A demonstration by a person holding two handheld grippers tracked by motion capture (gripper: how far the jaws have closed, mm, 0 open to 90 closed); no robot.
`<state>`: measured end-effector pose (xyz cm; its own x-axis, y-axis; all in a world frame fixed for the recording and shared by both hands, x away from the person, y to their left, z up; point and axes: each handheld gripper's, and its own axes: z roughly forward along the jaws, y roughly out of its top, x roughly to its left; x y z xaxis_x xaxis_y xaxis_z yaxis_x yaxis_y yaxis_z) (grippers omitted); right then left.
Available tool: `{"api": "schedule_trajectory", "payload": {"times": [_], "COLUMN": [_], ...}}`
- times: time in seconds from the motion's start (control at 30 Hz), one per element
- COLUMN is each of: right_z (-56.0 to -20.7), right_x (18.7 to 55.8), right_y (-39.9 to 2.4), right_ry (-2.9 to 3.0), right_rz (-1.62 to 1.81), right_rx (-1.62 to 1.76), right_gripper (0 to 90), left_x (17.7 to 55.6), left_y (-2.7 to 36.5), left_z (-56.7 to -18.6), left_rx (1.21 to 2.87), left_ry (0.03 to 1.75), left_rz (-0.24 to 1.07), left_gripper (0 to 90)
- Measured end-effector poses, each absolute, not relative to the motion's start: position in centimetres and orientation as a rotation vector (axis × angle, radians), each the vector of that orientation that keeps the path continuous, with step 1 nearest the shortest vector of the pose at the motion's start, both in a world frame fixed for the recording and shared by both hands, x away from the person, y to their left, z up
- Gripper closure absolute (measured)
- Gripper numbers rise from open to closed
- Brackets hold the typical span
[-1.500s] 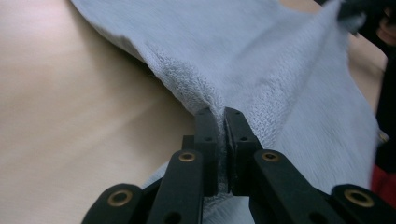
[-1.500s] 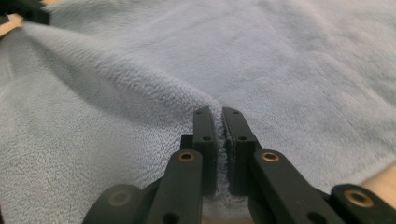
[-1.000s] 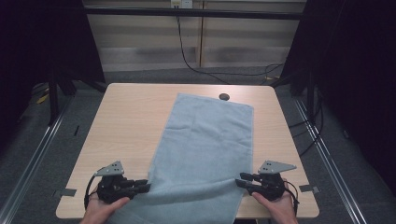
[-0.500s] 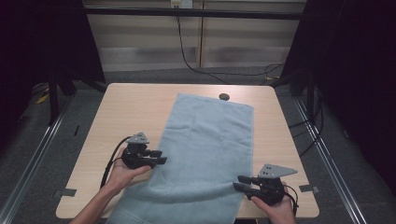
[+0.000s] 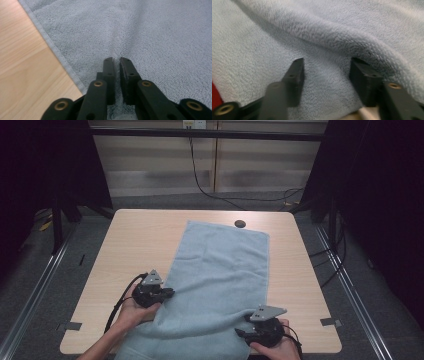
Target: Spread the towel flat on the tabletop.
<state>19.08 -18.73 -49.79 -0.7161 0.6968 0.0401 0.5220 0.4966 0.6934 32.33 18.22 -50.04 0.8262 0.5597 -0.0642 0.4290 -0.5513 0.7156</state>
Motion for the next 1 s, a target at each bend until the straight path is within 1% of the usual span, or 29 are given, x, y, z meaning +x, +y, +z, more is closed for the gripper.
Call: {"api": "schedule_trajectory", "payload": {"times": [0.03, 0.07, 0.1, 0.13, 0.17, 0.2, 0.3, 0.43, 0.5, 0.53, 0.57, 0.63, 0.73, 0.77, 0.83, 0.93, 0.97, 1.0], "right_z": [-49.8, -49.7, -49.7, -49.7, -49.6, -49.4, -48.7, -47.2, -47.1, -47.3, -47.5, -47.6, -47.2, -47.0, -46.7, -46.1, -45.8, -45.8], "right_x": [19.2, 19.2, 19.3, 19.3, 19.4, 19.5, 20.0, 19.5, 19.2, 18.0, 17.5, 16.2, 14.8, 14.6, 14.6, 16.1, 16.9, 16.9], "right_y": [-18.5, -18.5, -18.5, -18.5, -18.7, -18.9, -20.9, -23.9, -24.2, -24.1, -23.9, -23.3, -22.7, -22.7, -22.9, -23.3, -23.4, -23.4], "right_ry": [2.502, 2.507, 2.516, 2.520, 2.532, 2.529, 2.486, 2.405, 2.400, 2.452, 2.473, 2.535, 2.558, 2.550, 2.526, 2.489, 2.464, 2.464], "right_rz": [1.029, 1.041, 1.057, 1.061, 1.054, 1.026, 1.104, 1.208, 1.221, 1.225, 1.228, 1.260, 1.290, 1.304, 1.329, 1.349, 1.376, 1.376], "right_rx": [1.024, 1.021, 0.999, 1.007, 1.016, 1.031, 1.105, 1.159, 1.174, 1.164, 1.149, 1.104, 1.071, 1.073, 1.081, 1.079, 1.082, 1.082], "right_gripper": [54.6, 70.3, 78.9, 82.3, 84.1, 84.9, 85.6, 85.8, 85.8, 85.7, 85.6, 85.6, 84.0, 82.2, 73.3, 64.9, 61.8, 61.8], "left_x": [32.2, 32.1, 32.0, 31.9, 31.9, 31.6, 30.8, 29.1, 28.6, 27.4, 27.4, 26.2, 25.4, 25.2, 25.5, 26.9, 27.6, 27.6], "left_y": [18.5, 18.8, 19.2, 19.6, 19.6, 20.4, 21.4, 21.8, 21.6, 21.3, 21.3, 21.2, 21.5, 21.7, 22.0, 22.2, 22.2, 22.2], "left_z": [-50.1, -50.1, -50.1, -50.1, -50.1, -50.2, -50.3, -50.1, -50.0, -49.7, -49.7, -49.6, -49.3, -49.1, -48.8, -48.4, -48.4, -48.4], "left_rx": [2.233, 2.228, 2.214, 2.207, 2.207, 2.185, 2.142, 2.145, 2.149, 2.170, 2.170, 2.184, 2.162, 2.145, 2.112, 2.078, 2.064, 2.064], "left_ry": [0.733, 0.745, 0.754, 0.771, 0.771, 0.802, 0.843, 0.851, 0.854, 0.836, 0.836, 0.814, 0.790, 0.788, 0.809, 0.839, 0.855, 0.855], "left_rz": [0.223, 0.224, 0.214, 0.208, 0.208, 0.177, 0.133, 0.072, 0.064, 0.082, 0.082, 0.059, 0.045, 0.045, 0.060, 0.091, 0.079, 0.079], "left_gripper": [84.9, 85.2, 85.4, 85.5, 85.6, 85.6, 85.6, 85.3, 85.3, 84.8, 84.6, 83.7, 83.0, 82.3, 76.9, 70.2, 67.4, 64.8]}}
